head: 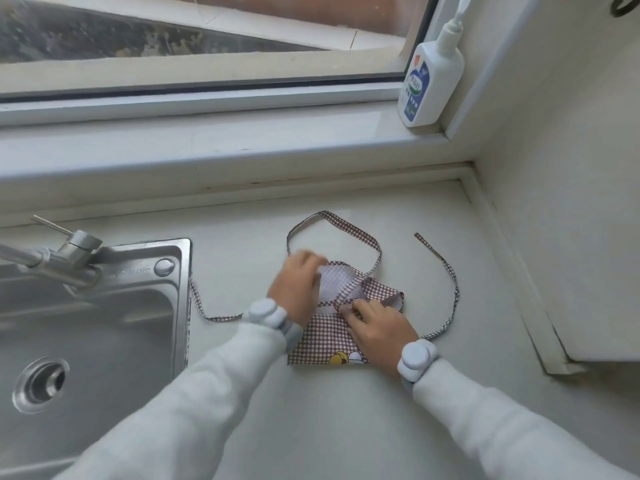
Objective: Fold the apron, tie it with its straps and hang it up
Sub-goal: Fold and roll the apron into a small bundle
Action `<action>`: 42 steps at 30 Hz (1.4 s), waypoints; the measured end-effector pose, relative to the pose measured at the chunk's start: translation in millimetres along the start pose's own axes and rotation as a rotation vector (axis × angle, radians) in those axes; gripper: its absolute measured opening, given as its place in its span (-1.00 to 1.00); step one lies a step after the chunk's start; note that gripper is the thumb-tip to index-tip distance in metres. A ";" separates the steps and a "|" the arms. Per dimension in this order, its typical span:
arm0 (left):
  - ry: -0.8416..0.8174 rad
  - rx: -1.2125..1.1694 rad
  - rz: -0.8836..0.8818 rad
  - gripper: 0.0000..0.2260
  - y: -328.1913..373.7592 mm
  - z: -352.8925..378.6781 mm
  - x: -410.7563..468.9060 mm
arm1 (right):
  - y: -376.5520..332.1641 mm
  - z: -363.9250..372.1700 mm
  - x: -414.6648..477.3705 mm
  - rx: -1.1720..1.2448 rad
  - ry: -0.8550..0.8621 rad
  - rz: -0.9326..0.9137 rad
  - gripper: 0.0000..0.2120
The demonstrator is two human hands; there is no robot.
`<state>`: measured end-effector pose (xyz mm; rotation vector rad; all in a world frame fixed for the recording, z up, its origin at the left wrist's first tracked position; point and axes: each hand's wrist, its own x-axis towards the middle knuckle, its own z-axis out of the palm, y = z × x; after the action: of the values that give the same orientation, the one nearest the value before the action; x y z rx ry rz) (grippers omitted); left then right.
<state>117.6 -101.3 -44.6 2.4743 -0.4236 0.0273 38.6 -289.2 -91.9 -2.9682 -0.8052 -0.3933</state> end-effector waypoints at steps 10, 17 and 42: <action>-0.047 -0.018 -0.611 -0.75 -4.5 23.2 104.7 | 0.0 -0.4 -11.0 -0.008 -0.083 -0.036 -0.53; -0.179 -0.152 0.226 -0.76 28.5 0.4 27.2 | 1.5 -5.7 -2.1 0.052 -0.137 -0.027 -0.59; -0.212 0.453 0.360 -0.67 -13.3 33.4 -74.5 | 4.0 -51.0 58.1 0.813 0.126 0.615 -0.90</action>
<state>48.3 -88.8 -88.1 2.8149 -1.0509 0.0093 77.3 -269.5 -27.8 -2.2180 0.0186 -0.1517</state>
